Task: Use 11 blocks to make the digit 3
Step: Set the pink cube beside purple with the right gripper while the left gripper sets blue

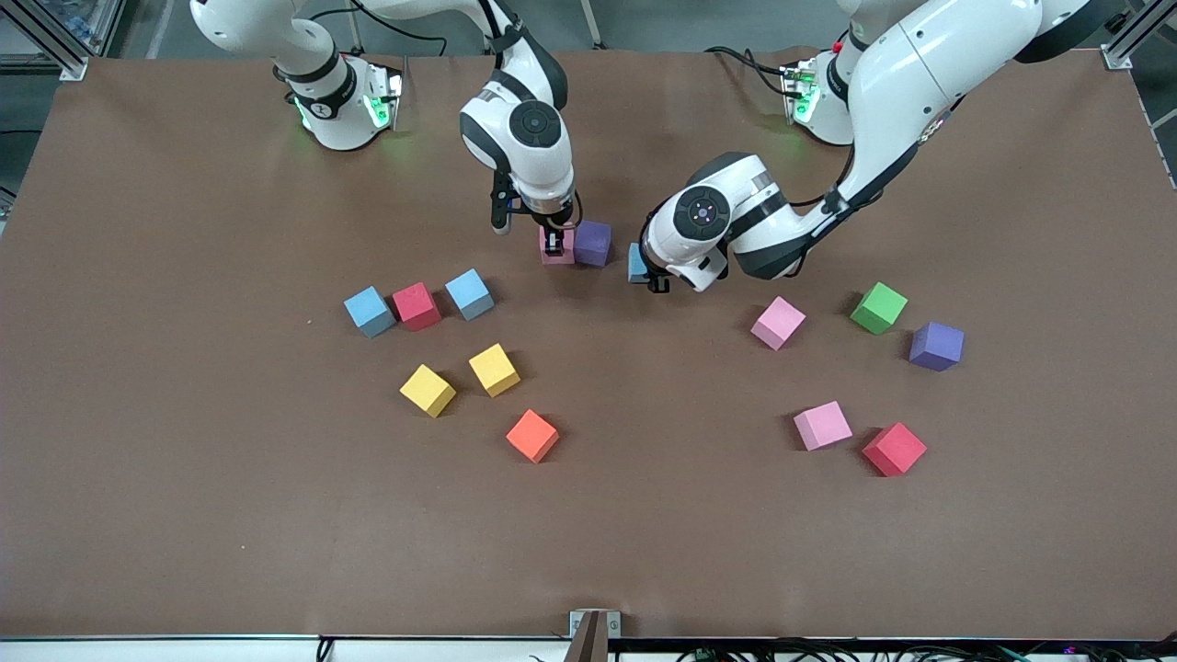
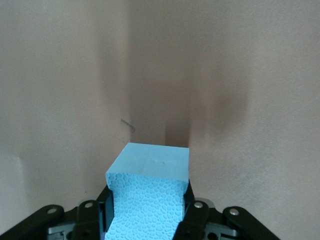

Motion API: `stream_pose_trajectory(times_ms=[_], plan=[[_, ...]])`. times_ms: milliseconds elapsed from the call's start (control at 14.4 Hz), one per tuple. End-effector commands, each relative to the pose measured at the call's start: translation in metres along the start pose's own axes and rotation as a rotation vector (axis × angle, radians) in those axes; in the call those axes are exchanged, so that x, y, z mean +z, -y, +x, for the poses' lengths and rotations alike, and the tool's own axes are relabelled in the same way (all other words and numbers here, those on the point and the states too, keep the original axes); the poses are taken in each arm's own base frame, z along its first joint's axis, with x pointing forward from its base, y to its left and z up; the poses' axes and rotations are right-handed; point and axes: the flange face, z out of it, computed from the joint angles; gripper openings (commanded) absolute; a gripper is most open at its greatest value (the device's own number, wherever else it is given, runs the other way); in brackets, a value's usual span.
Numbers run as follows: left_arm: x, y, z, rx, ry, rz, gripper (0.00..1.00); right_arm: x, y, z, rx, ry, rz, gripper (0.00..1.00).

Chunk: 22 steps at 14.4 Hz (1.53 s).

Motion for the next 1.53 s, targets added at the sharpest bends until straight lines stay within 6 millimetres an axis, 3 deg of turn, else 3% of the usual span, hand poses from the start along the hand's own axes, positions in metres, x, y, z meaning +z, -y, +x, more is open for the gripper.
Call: stream_pose_trajectory(times_ms=[0, 416, 763, 1109, 1248, 1387, 1456], plan=[[0.002, 0.007, -0.004, -0.010, 0.017, 0.008, 0.28, -0.007, -0.006, -0.001, 0.016, 0.019, 0.011, 0.00], [0.009, 0.014, -0.011, 0.010, 0.016, 0.013, 0.28, -0.004, -0.004, -0.004, 0.009, 0.018, 0.015, 0.01], [0.004, 0.007, -0.010, 0.011, 0.023, 0.004, 0.28, 0.003, -0.003, -0.005, 0.007, 0.010, 0.011, 0.03], [0.007, 0.011, -0.010, 0.016, 0.017, 0.012, 0.28, 0.008, 0.000, -0.010, 0.007, 0.005, 0.010, 0.12], [0.009, 0.013, -0.010, 0.017, 0.010, 0.016, 0.28, 0.008, 0.000, -0.010, 0.007, 0.005, 0.010, 0.34], [0.015, 0.025, -0.022, 0.039, 0.004, 0.023, 0.28, 0.009, -0.001, -0.010, 0.007, 0.002, 0.007, 0.96], [0.017, 0.028, -0.023, 0.040, -0.002, 0.028, 0.28, 0.010, -0.003, -0.011, 0.002, -0.001, 0.005, 1.00]])
